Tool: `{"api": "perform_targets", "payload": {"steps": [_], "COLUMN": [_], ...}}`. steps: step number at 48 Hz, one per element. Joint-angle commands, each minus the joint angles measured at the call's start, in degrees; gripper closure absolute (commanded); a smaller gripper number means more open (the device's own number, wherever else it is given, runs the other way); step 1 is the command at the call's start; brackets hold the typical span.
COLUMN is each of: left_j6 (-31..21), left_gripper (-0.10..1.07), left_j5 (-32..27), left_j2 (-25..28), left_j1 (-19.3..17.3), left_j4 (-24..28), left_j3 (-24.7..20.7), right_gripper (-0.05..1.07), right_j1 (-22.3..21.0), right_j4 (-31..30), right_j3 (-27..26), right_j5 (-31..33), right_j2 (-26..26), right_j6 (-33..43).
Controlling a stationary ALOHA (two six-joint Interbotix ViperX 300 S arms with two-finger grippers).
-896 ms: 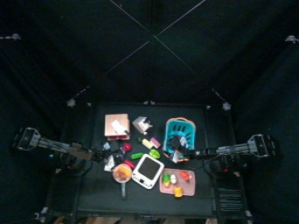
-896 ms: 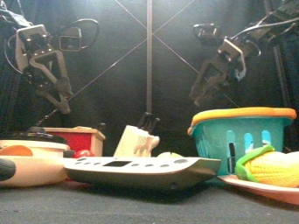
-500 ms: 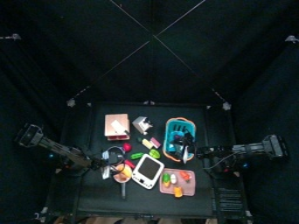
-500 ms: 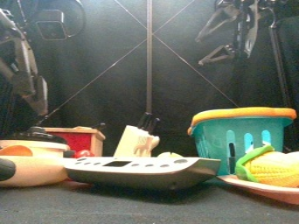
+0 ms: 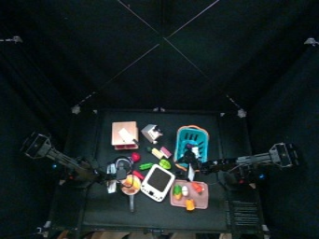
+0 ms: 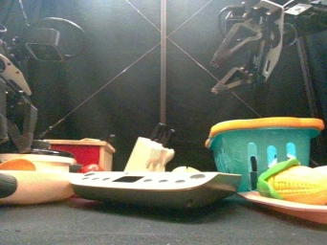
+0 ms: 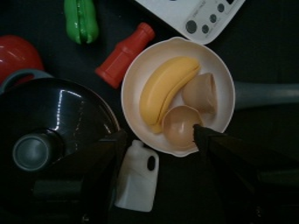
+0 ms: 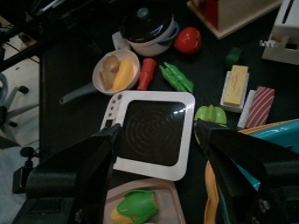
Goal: Grab eggshell
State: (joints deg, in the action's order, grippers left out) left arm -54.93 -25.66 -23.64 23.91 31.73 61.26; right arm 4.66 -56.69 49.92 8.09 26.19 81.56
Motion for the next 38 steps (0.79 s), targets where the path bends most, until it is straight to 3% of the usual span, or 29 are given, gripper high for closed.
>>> {"api": "perform_targets", "payload": {"steps": [1,20,38], "left_j6": [-0.1,0.0,0.0], "left_gripper": [0.02,0.02,0.02], "left_j5": [-2.0,-3.4,0.7], "left_j2": [-0.1,0.3,4.2], "left_j1": [-0.3,1.0,2.1], "left_j4": [0.3,0.4,-0.4], "left_j3": [-0.8,-3.7,-4.0], "right_gripper": [0.04,0.04,0.04], "right_j1": [-0.2,0.1,-0.3], "right_j4": [-0.3,0.2,0.0], "right_j3": [-0.6,0.2,0.0], "right_j5": [-0.3,-0.3,-0.3], "right_j2": [0.1,-1.8,-3.5], "right_j6": [-0.1,0.0,0.0]}}
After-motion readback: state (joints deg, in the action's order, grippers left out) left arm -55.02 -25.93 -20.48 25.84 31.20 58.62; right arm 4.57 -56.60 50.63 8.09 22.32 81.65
